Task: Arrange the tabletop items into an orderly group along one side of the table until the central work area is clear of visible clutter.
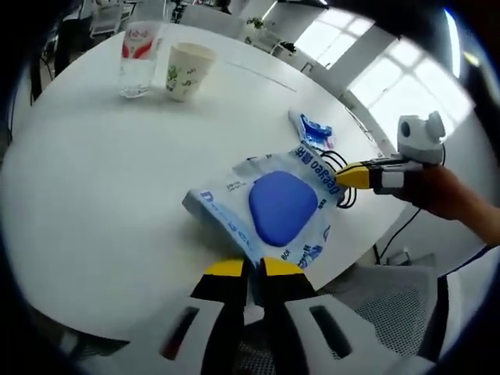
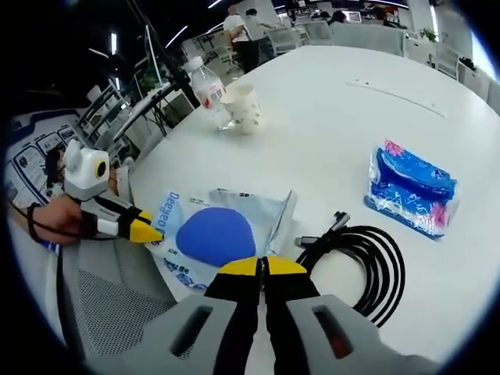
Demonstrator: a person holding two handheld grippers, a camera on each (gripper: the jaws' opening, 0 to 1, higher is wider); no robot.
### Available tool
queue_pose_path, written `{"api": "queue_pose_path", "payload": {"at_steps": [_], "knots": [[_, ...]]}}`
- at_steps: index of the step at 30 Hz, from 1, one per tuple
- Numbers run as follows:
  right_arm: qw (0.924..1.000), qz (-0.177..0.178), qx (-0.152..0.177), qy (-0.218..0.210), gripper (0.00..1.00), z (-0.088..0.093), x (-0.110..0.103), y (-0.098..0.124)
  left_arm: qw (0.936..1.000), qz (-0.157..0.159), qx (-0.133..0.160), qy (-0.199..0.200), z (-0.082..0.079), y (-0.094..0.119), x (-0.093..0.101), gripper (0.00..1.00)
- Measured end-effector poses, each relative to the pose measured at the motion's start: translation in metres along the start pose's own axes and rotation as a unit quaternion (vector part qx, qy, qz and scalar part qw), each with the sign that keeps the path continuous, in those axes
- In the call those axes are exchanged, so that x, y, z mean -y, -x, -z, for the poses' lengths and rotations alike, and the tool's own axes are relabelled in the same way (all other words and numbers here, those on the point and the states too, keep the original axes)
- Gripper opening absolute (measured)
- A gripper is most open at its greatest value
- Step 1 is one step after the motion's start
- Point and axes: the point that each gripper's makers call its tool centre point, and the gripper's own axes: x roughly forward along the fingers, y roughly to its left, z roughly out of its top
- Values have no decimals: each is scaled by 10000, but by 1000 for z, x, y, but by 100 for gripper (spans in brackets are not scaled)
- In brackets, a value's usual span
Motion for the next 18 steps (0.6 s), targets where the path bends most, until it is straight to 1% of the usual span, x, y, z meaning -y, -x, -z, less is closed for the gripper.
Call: {"api": "queue_pose_path", "payload": {"at_steps": [8, 13, 14, 16, 17, 18], "knots": [[9999, -22, 98, 89, 0, -25, 11, -6, 9999, 12, 110, 26, -19, -4, 1, 3], [9998, 9, 120, 160, 0, -39, 27, -10, 9998, 70, 169, 71, -35, -17, 1, 3], [9998, 18, 89, 166, 0, -41, 32, -10, 9998, 102, 162, 38, -38, -19, 3, 3], [9998, 41, 89, 173, 0, -47, 40, -9, 9990, 316, 173, -255, -44, -23, 11, 4], [9998, 57, 97, 181, 0, -50, 43, -8, 9983, 425, 94, -379, -46, -25, 16, 5], [9997, 73, 117, 201, 0, -55, 47, -6, 9977, 458, 75, -487, -48, -27, 18, 5]]}}
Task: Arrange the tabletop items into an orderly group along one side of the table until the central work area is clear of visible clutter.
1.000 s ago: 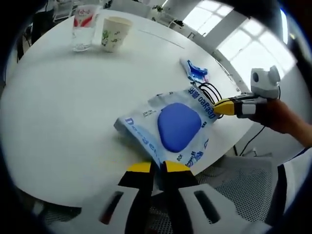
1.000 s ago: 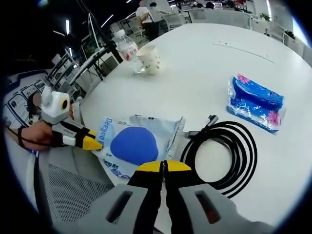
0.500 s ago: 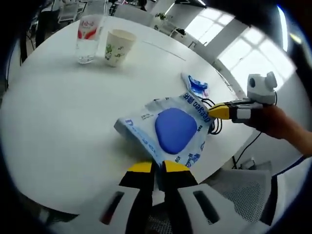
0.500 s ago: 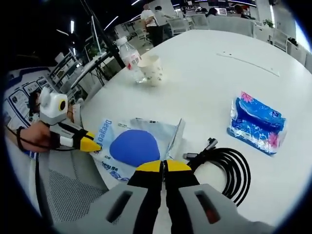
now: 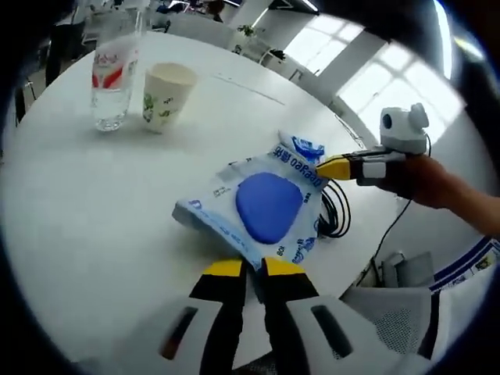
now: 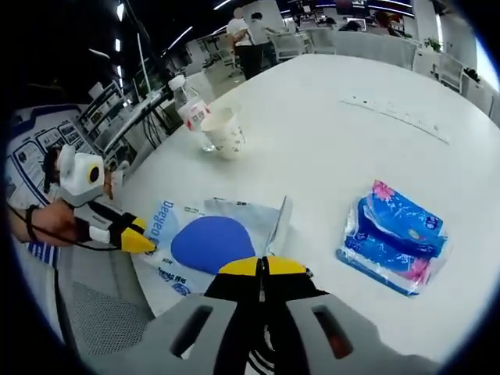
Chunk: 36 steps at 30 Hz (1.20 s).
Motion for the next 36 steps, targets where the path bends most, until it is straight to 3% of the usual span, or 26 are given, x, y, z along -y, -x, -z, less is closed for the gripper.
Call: {"api": "queue_pose_path", "payload": {"at_steps": [9, 20, 24, 36], "knots": [[9999, 43, 89, -23, 0, -17, 21, -3, 9996, 153, -94, -197, -24, -14, -4, 5], [9997, 141, 103, -182, 0, -20, 43, -15, 9994, -15, -231, -245, -40, -34, -15, 4], [9991, 192, 141, -358, 0, -19, 51, -20, 9998, -99, -187, -4, -44, -41, -22, 4], [9965, 455, 259, -649, 0, -6, 76, -16, 9995, -301, -102, 87, -63, -61, -35, 2]]}}
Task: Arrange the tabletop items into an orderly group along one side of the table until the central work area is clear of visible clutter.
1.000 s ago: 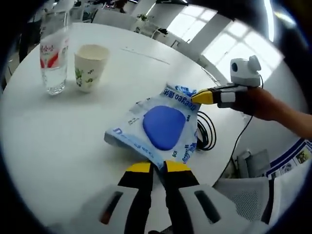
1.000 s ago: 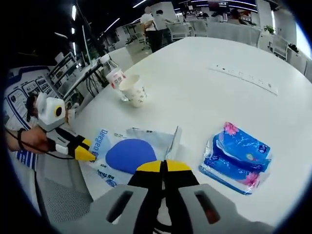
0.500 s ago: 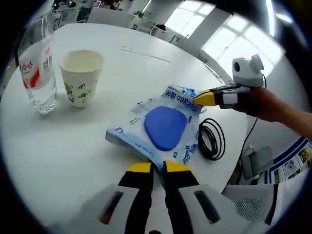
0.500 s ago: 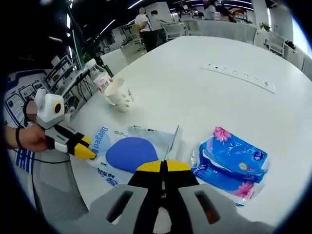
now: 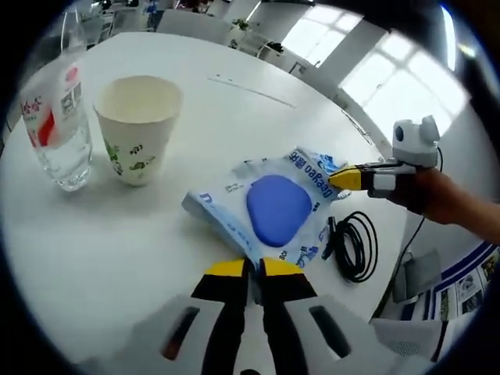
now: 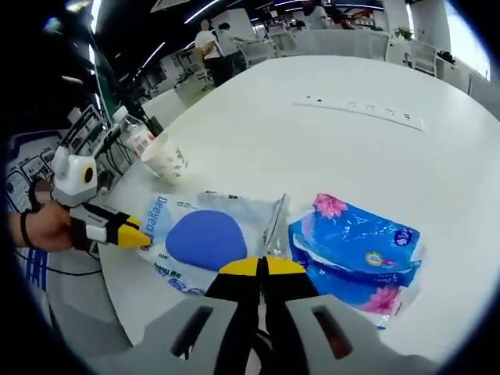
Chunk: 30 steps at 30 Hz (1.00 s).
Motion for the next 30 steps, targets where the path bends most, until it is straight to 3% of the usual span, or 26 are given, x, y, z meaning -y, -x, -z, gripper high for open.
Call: {"api": "queue_pose_path", "payload": {"at_steps": [15, 18, 22, 26, 30], "knots": [[9987, 179, 111, -461, 0, 13, 14, 6, 9991, -169, 298, 258, -37, -20, -19, 1], [9989, 172, 95, -426, 0, 15, 12, 5, 9992, -166, 279, 226, -37, -19, -20, 3], [9988, 149, 53, -458, 1, 19, 11, 3, 9965, 24, 428, 713, -34, -16, -24, 9], [9990, 94, 60, -427, 5, 23, 8, 6, 9969, 49, 398, 674, -29, -11, -28, 19], [9989, 102, 37, -454, 7, 30, 12, 10, 9974, 96, 397, 599, -23, -3, -29, 21]]}}
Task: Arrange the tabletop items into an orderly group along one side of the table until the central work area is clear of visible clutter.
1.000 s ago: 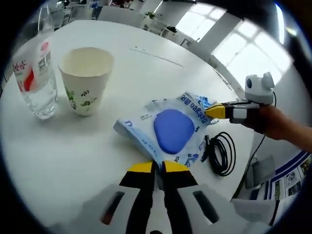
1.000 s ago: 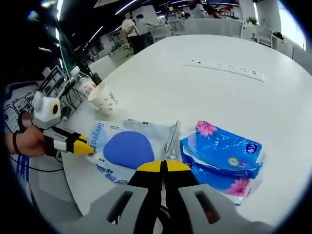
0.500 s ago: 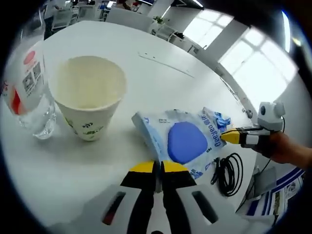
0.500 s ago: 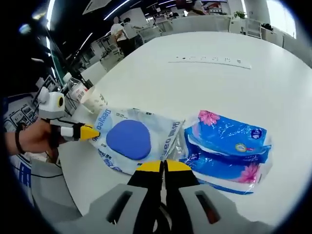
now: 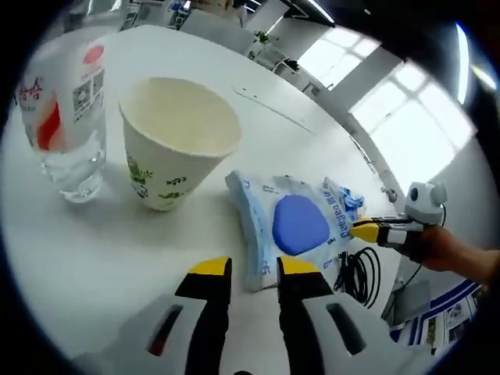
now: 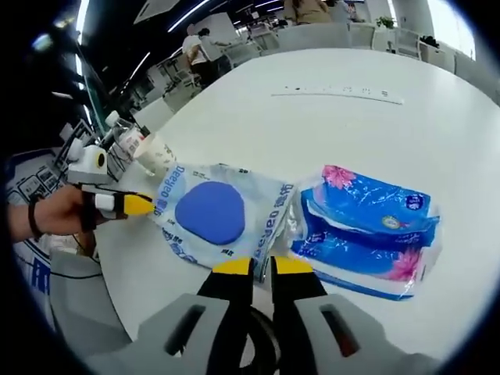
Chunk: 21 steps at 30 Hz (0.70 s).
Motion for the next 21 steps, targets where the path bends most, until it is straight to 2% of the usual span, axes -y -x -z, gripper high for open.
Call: {"api": "queue_pose_path", "payload": {"at_steps": [10, 12, 15, 21], "knots": [[9999, -33, 13, -110, 7, 6, 0, 3, 10000, 61, 16, 20, 13, 5, 0, 21], [9999, -48, 25, -138, 6, 6, -1, 2, 9999, 117, 45, 72, 14, 4, 2, 18], [9997, -84, 40, -220, 3, 4, -4, -2, 9995, 131, 159, 234, 13, 2, 3, 6], [9998, -66, 47, -157, 0, -2, -7, -7, 9994, 69, 148, 316, 13, -2, 1, 2]]}}
